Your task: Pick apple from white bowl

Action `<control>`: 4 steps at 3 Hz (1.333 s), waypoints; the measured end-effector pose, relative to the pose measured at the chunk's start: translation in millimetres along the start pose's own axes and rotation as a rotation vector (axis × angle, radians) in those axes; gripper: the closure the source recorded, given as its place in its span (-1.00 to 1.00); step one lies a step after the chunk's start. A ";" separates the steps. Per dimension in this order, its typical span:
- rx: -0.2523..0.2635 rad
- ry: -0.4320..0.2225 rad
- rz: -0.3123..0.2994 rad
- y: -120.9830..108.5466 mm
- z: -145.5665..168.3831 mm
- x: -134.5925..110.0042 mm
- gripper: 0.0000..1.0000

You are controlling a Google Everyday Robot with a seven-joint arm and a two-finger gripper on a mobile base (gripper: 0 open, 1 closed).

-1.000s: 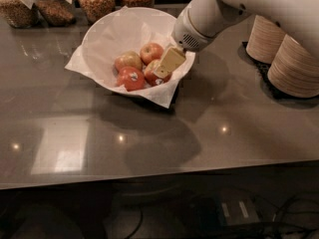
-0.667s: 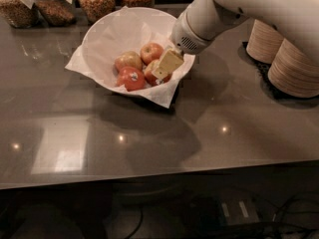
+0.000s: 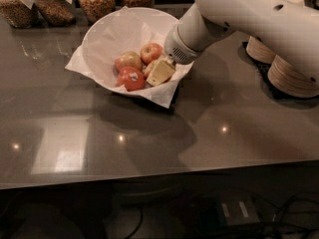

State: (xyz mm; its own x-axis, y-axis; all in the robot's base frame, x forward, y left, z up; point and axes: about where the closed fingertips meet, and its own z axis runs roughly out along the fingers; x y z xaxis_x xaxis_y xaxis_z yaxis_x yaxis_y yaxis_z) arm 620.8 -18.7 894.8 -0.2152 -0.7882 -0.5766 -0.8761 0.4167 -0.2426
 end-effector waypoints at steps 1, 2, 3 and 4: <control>0.002 0.006 0.005 0.9 7.3 3.7 -0.34; 0.011 0.015 0.011 -0.2 13.1 7.8 -0.32; 0.015 0.023 0.019 -3.1 19.6 10.0 -0.32; 0.017 0.027 0.028 -6.0 26.7 10.7 -0.32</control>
Offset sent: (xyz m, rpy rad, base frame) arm 0.0083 -0.0049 -0.0221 -0.0166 0.0010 -0.0373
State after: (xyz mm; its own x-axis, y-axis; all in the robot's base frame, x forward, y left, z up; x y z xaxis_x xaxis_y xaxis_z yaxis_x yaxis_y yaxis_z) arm 635.2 -17.5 869.3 -0.2514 -0.7880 -0.5621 -0.8619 0.4464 -0.2403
